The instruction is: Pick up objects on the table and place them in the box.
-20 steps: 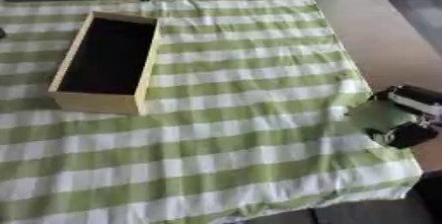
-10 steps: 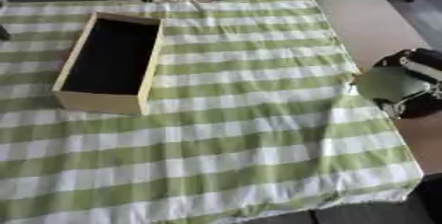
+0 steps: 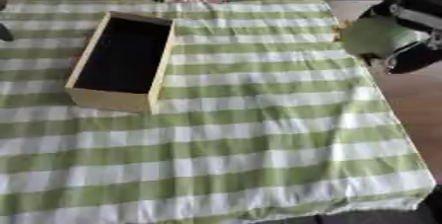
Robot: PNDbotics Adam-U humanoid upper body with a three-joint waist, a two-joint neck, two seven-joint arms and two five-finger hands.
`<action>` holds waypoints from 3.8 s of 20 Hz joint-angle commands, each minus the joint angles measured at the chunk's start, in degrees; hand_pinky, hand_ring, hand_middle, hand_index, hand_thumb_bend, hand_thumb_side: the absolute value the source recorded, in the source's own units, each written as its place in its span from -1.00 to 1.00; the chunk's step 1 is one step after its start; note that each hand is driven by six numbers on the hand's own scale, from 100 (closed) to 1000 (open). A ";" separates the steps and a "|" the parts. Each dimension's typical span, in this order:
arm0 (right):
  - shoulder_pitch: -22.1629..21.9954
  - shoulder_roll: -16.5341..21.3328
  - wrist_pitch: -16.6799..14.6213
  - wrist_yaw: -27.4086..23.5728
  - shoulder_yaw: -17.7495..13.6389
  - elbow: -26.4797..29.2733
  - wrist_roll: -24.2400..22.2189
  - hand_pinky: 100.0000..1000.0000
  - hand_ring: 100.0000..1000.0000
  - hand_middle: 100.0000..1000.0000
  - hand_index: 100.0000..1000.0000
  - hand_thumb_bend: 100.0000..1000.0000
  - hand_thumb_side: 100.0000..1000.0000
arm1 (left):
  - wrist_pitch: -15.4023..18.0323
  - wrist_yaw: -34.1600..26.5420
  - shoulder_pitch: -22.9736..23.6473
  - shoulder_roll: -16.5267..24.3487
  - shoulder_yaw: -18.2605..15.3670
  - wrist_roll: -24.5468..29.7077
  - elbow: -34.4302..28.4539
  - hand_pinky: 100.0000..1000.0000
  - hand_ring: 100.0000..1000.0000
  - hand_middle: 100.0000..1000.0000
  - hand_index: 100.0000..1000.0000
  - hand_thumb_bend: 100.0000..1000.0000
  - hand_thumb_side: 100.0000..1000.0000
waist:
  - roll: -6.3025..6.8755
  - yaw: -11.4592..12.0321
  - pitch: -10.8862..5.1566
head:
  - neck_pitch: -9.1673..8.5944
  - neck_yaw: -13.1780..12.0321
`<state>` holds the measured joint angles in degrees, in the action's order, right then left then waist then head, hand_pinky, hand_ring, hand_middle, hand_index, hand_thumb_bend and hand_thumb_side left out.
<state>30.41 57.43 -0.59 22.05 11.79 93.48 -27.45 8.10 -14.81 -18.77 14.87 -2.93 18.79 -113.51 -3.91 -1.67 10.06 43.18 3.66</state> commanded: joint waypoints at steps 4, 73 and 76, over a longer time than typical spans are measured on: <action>7.99 -3.86 -2.45 0.77 1.56 -4.05 -2.71 0.29 0.17 0.11 0.55 -1.00 -0.99 | 0.00 -0.64 -0.94 -0.34 0.38 0.66 -1.09 -0.10 0.33 0.25 0.56 -1.00 0.47 | 0.19 0.93 -1.23 | -0.33 0.55; 38.43 -54.73 -15.63 35.48 -1.44 -48.18 3.26 0.08 0.09 0.05 0.52 -1.00 -0.56 | 1.42 -4.17 -6.81 -5.05 1.38 -0.31 -1.09 -0.08 0.33 0.26 0.54 -0.97 0.42 | 1.78 8.06 1.92 | -2.82 6.73; 38.42 -55.07 -15.73 37.51 -1.54 -49.22 4.15 0.14 0.11 0.07 0.53 -1.00 -0.54 | 1.20 -4.22 -6.74 -5.16 1.38 -0.13 -1.09 -0.08 0.33 0.26 0.54 -0.97 0.42 | 1.69 8.26 2.06 | -3.03 6.75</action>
<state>67.46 2.22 -16.31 58.46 10.64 44.12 -23.88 9.31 -18.61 -25.13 9.49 -1.55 18.40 -113.51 -2.53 6.50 13.05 40.73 10.24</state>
